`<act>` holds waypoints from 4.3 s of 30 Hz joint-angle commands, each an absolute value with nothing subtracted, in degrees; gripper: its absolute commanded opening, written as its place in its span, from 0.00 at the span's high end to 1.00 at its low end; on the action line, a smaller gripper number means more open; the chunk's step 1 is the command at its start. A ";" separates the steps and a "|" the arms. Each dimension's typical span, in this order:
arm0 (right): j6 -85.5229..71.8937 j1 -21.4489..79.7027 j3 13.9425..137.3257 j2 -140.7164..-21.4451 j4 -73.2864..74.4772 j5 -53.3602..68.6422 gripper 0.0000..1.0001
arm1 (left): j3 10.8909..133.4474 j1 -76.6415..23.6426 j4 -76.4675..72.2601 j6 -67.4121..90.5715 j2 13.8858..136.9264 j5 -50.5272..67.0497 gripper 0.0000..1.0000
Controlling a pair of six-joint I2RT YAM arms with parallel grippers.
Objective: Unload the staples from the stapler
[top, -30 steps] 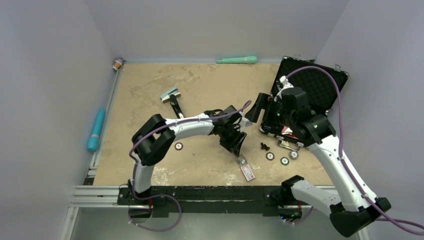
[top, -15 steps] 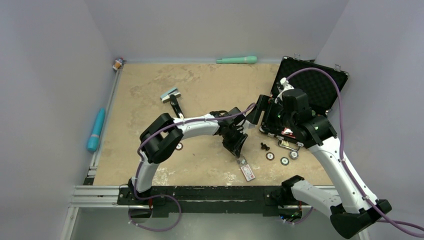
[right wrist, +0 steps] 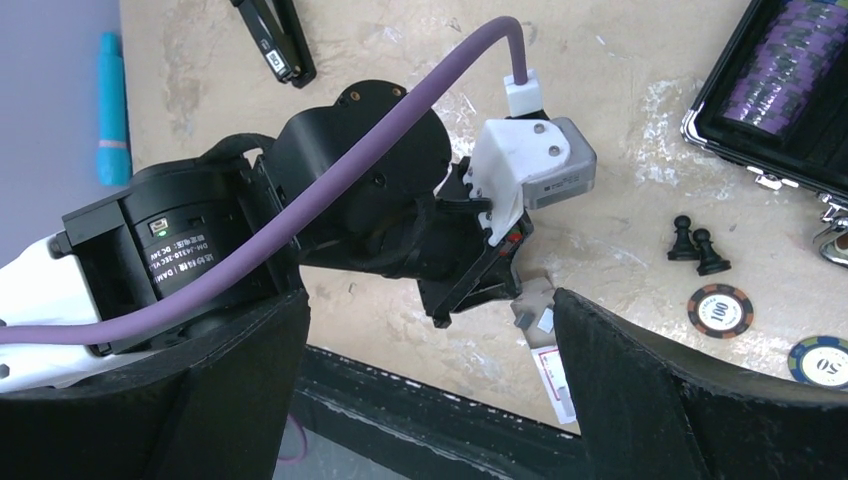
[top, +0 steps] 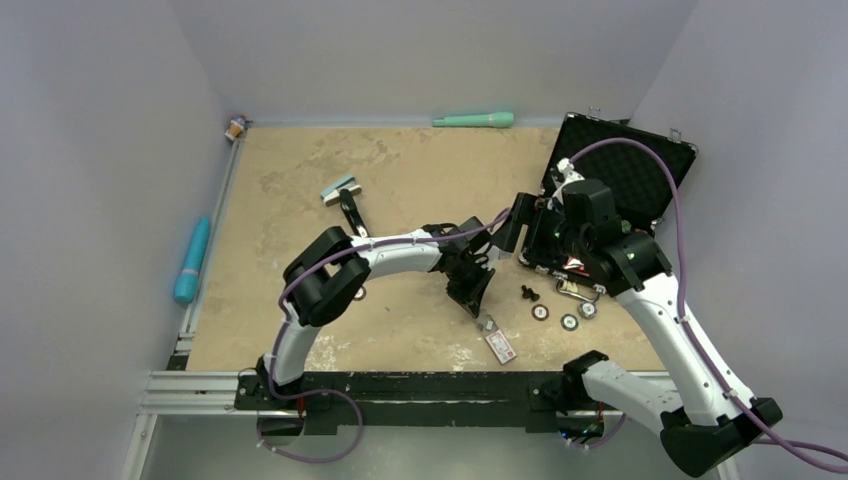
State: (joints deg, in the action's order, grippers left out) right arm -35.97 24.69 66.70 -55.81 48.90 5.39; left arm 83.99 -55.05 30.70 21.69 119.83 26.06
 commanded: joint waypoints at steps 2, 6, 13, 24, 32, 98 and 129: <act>-35.73 24.55 65.93 -54.54 49.19 5.58 0.04 | 86.40 -55.37 29.09 23.69 120.18 29.37 1.00; -36.30 24.52 66.03 -54.19 49.88 4.69 0.04 | 85.59 -54.68 30.73 25.13 117.34 27.06 1.00; -38.73 24.52 64.19 -54.78 49.11 4.73 0.03 | 76.28 -48.34 31.73 32.10 108.89 21.80 1.00; -41.69 24.81 55.75 -58.13 42.56 10.00 0.05 | 61.72 -41.36 28.87 36.83 97.45 20.05 1.00; -43.45 29.67 49.73 -62.01 37.54 8.88 0.16 | 61.36 -41.08 34.28 38.01 98.11 17.25 1.00; -44.49 39.55 40.70 -82.91 23.58 8.71 1.00 | 66.75 -42.74 36.13 22.76 107.14 23.81 1.00; -43.41 40.52 44.37 -87.39 25.10 8.11 1.00 | 64.99 -42.76 34.66 22.24 106.96 24.78 1.00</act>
